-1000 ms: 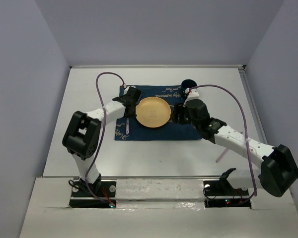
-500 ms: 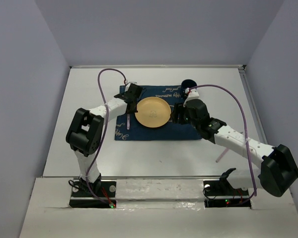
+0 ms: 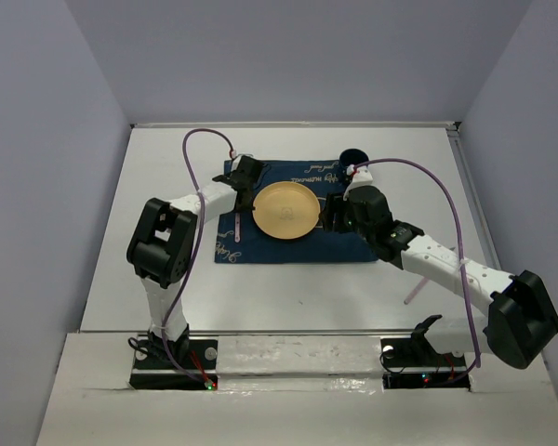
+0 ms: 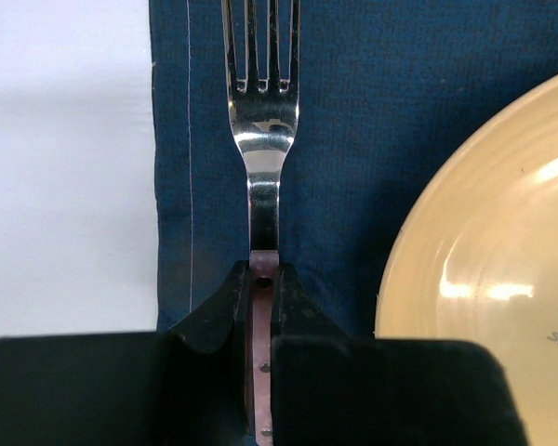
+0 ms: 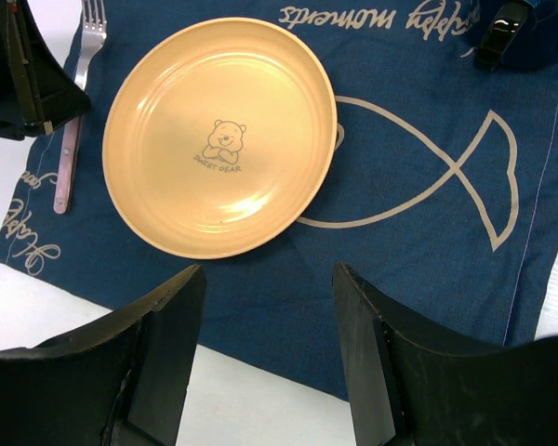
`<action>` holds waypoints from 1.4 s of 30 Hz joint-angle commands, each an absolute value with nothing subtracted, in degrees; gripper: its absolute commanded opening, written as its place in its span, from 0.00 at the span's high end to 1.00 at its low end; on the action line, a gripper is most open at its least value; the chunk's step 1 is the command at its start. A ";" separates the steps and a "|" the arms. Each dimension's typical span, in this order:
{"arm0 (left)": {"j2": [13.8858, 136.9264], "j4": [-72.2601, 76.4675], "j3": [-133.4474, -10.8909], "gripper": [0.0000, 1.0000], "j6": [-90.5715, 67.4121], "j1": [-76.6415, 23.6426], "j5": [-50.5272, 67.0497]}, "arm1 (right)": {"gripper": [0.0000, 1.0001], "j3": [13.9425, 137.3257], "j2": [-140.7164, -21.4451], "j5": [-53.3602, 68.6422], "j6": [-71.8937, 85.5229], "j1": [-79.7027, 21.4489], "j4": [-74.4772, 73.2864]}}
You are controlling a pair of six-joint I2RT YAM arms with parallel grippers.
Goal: Set the dinner table for one person
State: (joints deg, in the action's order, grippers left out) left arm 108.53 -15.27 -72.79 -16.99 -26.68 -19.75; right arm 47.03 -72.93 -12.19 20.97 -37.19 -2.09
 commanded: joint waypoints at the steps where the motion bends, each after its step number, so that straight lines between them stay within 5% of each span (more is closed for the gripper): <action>1: 108.54 -13.71 -75.32 1.00 -16.35 -26.46 -20.13 | 0.38 47.02 -73.30 -12.31 20.57 -37.00 1.32; 14: 108.90 -12.83 -75.23 0.94 -16.35 -26.10 -18.81 | 0.37 47.02 -73.30 -12.22 20.57 -37.00 1.32; 25: 109.07 -12.92 -75.50 0.70 -16.35 -25.93 -19.07 | 0.38 47.02 -73.48 -12.74 20.57 -37.00 1.32; 42: 97.49 -13.97 -75.59 0.54 -16.00 -26.01 -17.06 | 0.38 46.58 -73.65 -14.68 20.48 -37.00 1.32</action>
State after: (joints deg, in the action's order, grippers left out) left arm 107.90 -14.09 -72.82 -16.80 -26.13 -17.91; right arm 46.89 -73.95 -12.51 20.97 -37.17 -2.02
